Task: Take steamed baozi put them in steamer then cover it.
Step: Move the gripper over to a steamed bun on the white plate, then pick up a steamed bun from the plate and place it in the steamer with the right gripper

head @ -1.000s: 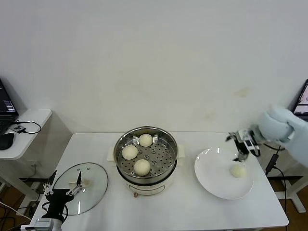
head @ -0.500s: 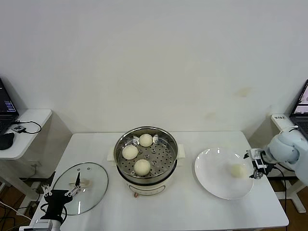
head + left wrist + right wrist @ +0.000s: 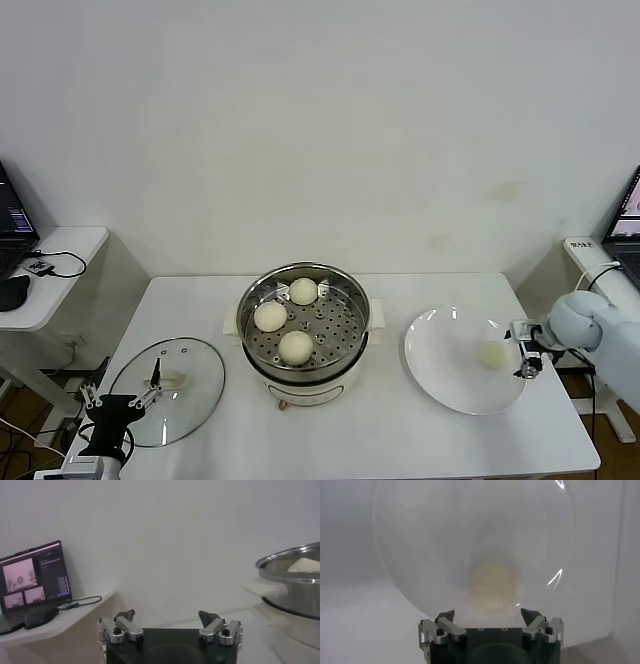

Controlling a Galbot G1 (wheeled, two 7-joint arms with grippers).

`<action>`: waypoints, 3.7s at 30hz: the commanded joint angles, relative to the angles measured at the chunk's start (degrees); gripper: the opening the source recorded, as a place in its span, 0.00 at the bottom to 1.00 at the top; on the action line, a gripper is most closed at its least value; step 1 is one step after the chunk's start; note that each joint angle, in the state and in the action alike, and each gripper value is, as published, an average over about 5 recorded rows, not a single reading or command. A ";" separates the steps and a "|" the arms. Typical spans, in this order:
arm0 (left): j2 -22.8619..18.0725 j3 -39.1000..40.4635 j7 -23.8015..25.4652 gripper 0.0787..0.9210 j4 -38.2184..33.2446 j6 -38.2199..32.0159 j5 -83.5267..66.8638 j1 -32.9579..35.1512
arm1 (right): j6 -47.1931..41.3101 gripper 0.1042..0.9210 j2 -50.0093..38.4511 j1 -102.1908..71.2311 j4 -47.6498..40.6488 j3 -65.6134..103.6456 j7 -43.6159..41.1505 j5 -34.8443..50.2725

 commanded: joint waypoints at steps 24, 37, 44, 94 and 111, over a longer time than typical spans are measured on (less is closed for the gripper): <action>-0.35 -0.07 -0.11 0.88 0.10 -0.30 -0.03 0.11 | -0.24 0.62 2.06 3.07 -0.83 -0.58 -0.57 0.78; -0.11 0.20 -0.18 0.88 -0.23 -0.31 -0.27 -0.53 | -6.88 0.62 -2.97 30.42 12.42 -16.52 -2.86 16.80; -0.18 0.57 -0.15 0.88 -0.90 -0.21 -0.24 -0.58 | -12.76 0.63 0.76 47.36 18.35 -29.45 -1.16 27.63; -0.75 -2.24 -0.35 0.88 -0.62 -0.58 -1.20 0.18 | -28.68 0.64 32.47 42.78 10.34 -43.09 14.50 37.11; -0.42 -2.65 -0.49 0.88 -0.43 -0.48 -1.50 -0.18 | -28.60 0.88 24.80 44.13 16.88 -36.05 16.28 39.20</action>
